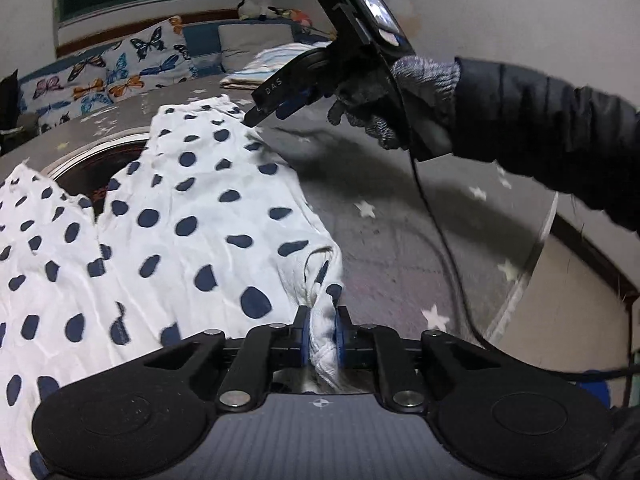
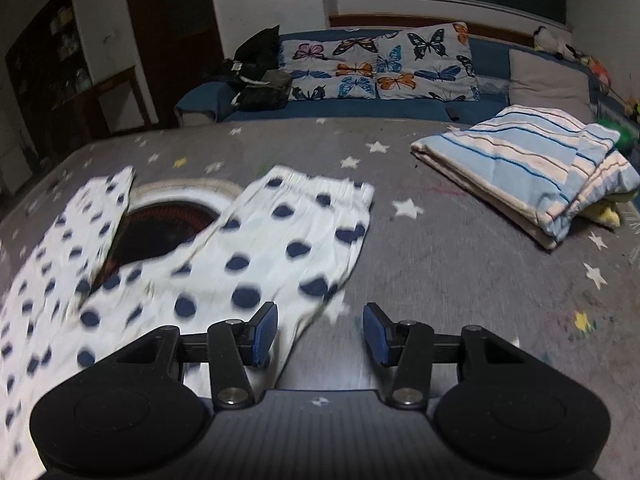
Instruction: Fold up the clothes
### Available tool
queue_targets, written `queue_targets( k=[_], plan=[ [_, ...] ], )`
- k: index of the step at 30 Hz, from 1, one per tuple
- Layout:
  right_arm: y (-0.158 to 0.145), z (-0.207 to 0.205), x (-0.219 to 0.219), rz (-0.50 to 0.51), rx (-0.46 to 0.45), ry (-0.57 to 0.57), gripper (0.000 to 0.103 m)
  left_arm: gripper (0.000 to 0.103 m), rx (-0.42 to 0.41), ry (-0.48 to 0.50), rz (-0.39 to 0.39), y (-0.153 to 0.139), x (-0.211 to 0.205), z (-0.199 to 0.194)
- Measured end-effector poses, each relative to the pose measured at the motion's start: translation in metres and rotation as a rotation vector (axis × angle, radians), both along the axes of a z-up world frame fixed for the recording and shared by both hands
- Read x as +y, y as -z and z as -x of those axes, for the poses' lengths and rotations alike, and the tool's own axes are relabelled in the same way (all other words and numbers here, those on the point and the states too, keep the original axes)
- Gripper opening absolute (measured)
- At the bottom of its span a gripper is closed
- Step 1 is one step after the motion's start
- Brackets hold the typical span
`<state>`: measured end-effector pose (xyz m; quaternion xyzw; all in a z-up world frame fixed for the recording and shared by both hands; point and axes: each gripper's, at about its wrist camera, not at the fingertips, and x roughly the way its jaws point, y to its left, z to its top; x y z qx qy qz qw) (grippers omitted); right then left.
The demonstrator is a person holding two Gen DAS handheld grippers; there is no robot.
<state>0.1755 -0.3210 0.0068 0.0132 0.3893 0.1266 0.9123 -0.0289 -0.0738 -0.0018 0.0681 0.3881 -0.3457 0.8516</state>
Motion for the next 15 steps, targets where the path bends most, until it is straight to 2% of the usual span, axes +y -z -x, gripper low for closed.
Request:
queue_targets(
  k=[8,15],
  plan=[
    [0.007,-0.06,0.001,-0.011,0.006,0.036,0.046,0.012,0.047,-0.054,0.116,-0.012,0.026,-0.013],
    [0.021,-0.098,0.007,-0.003,0.006,0.058,0.036,0.012,0.077,-0.078,0.154,-0.013,0.036,-0.02]
  ],
)
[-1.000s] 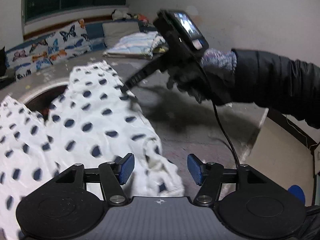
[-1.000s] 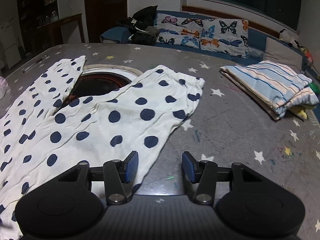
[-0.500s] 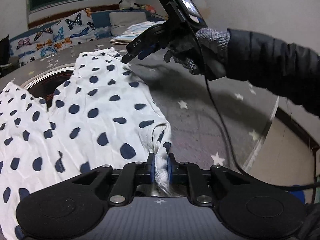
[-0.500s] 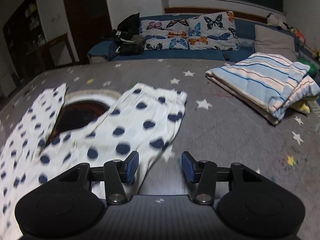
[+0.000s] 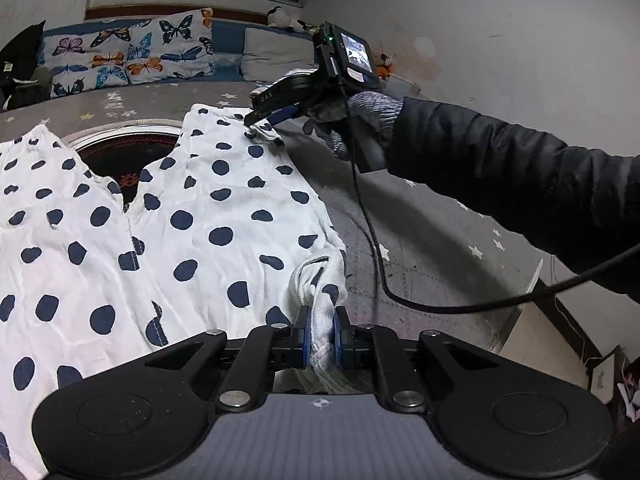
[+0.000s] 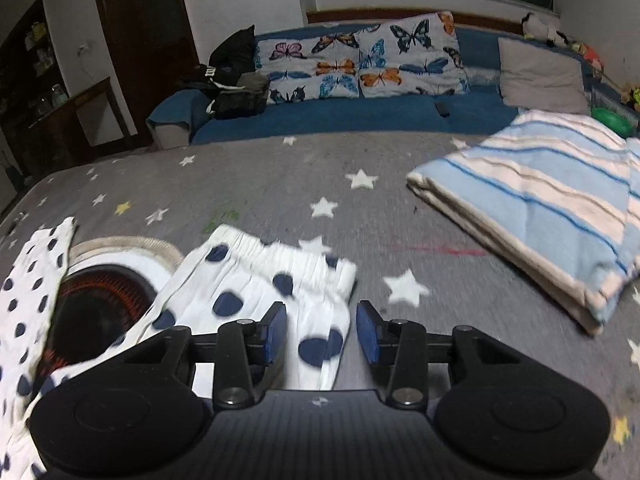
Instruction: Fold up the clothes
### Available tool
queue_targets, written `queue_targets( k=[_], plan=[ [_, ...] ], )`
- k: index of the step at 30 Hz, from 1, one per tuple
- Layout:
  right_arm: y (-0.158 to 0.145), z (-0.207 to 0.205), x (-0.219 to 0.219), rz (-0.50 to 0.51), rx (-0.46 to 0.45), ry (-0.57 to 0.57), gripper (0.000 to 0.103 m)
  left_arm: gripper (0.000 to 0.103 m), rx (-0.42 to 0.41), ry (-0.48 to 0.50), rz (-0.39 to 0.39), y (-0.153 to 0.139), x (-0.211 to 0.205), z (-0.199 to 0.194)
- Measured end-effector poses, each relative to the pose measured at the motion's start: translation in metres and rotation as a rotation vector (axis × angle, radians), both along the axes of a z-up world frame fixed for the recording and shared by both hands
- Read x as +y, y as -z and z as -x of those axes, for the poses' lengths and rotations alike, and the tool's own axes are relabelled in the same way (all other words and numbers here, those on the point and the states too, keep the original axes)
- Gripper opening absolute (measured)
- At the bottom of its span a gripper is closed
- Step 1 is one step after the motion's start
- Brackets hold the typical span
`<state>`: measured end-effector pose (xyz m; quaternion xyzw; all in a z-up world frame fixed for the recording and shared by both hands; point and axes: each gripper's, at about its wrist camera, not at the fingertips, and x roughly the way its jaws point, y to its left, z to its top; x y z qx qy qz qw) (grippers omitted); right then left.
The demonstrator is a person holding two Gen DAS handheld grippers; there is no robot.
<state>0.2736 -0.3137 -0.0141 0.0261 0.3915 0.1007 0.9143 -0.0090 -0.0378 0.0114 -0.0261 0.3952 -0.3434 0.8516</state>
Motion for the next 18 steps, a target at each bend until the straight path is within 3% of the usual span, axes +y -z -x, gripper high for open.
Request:
queue_targets(
  k=[8,18],
  plan=[
    [-0.001,-0.008,0.005,0.046,-0.017,0.036,0.007,0.012,-0.002,-0.009,0.015,0.0,0.004,0.003],
    [-0.046,-0.001,0.015,0.066,-0.055,0.084,0.005,0.011,-0.041,-0.074,0.099,-0.017,0.033,0.027]
  ],
)
